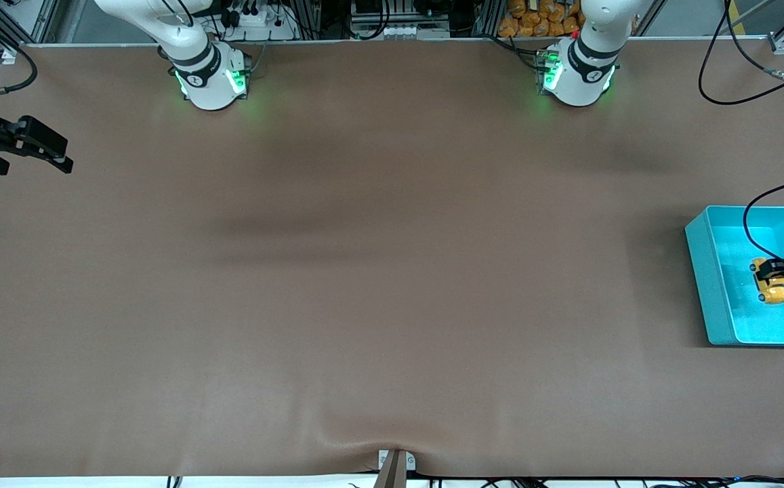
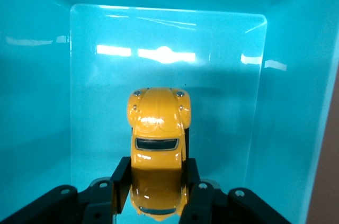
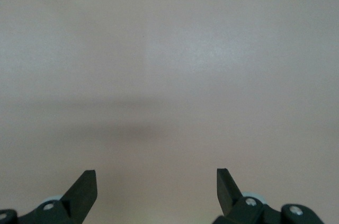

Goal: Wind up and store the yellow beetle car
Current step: 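Lower the car into the teal box and open the left gripper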

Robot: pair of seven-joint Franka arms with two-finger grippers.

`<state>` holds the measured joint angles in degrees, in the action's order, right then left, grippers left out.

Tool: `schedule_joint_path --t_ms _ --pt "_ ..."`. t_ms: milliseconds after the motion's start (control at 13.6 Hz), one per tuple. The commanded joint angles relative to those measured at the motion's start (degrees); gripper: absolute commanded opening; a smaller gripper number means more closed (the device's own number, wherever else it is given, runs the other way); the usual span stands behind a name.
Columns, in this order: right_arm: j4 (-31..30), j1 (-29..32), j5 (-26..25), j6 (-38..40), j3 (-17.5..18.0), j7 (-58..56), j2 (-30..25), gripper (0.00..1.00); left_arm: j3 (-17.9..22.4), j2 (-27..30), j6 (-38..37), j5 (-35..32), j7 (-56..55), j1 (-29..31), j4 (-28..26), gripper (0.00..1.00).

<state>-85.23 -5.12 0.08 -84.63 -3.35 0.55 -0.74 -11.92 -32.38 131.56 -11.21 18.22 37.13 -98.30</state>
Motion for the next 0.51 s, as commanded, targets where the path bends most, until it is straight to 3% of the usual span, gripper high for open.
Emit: schedule_joint_path --t_ms 0,440 --pt "-0.11 -0.15 -0.08 -0.01 -0.16 0.51 -0.32 1.0 -0.56 -1.1 2.02 0.83 5.32 1.98 0.04 0.0" --pt "-0.11 -0.15 -0.08 -0.01 -0.16 0.51 -0.32 1.0 -0.47 -4.09 6.33 0.48 5.6 3.12 -1.54 0.0"
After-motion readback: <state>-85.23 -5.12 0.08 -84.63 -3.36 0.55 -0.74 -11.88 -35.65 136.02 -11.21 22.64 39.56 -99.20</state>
